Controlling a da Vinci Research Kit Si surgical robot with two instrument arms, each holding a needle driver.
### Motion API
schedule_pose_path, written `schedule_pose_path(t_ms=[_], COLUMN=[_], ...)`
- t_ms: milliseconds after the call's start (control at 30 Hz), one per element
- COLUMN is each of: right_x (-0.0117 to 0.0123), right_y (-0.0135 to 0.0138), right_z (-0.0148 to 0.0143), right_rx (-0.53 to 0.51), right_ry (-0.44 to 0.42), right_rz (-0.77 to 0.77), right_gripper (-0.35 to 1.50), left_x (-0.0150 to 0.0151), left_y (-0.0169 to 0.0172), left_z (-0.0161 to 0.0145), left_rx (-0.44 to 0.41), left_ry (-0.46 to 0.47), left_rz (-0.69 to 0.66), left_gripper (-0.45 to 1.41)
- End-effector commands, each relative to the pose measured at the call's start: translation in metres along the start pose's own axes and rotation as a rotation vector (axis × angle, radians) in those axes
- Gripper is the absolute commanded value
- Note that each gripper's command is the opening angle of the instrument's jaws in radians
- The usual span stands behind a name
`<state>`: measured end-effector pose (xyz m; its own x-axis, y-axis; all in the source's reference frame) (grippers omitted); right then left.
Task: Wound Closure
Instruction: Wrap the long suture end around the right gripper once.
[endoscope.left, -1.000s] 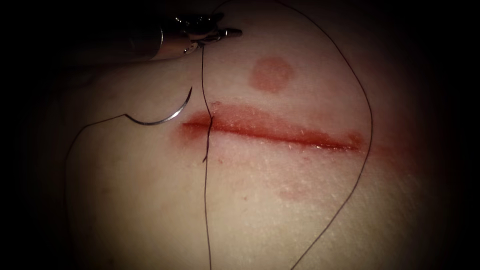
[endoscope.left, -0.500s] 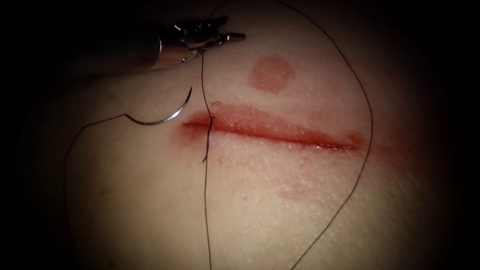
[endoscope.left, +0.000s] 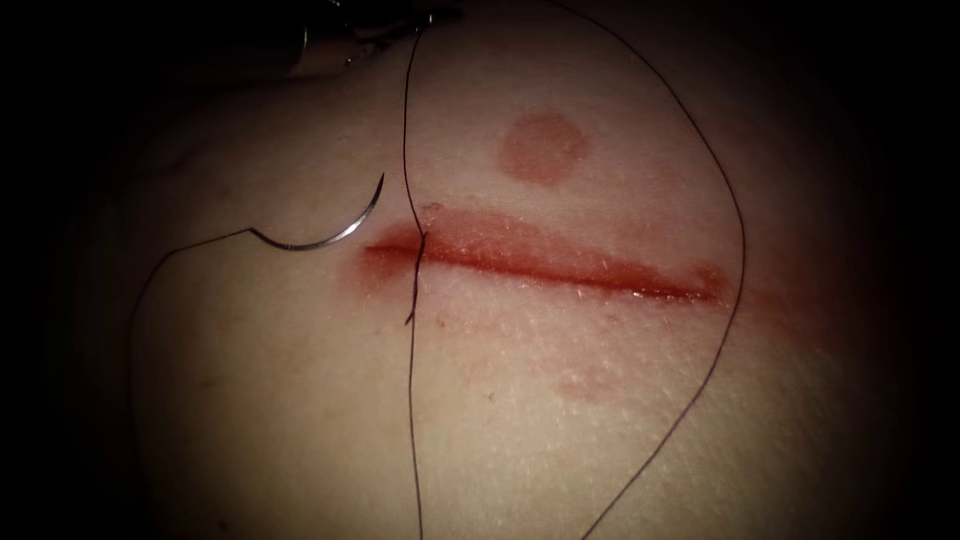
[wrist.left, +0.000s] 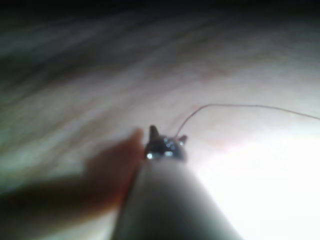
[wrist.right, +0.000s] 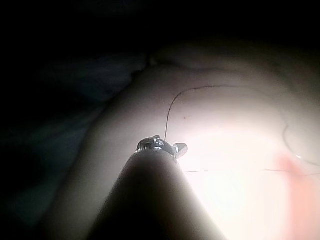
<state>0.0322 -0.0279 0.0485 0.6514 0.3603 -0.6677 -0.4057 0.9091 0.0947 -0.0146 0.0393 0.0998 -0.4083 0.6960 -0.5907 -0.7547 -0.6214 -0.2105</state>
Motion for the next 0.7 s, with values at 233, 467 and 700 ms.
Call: schedule_pose_path(t_ms=[233,467,700], right_x=[-0.0002,-0.0006,-0.0007], right_y=[-0.0015,-0.0019,-0.0018], right_z=[-0.0001,-0.0004,-0.0003], right_rx=[0.005,0.008,0.007], right_ry=[-0.004,-0.007,-0.012], right_rz=[-0.001,0.001,0.001], right_gripper=[1.35,1.36,1.36], left_x=[-0.0032,-0.0066,-0.0072], left_y=[-0.0027,-0.0035,-0.0016], left_z=[0.0058,0.0087,0.0082], left_rx=[0.022,-0.012,-0.093], left_ry=[-0.099,-0.17,-0.177], left_rz=[0.051,0.037,0.035], left_gripper=[0.4,0.42,0.36])
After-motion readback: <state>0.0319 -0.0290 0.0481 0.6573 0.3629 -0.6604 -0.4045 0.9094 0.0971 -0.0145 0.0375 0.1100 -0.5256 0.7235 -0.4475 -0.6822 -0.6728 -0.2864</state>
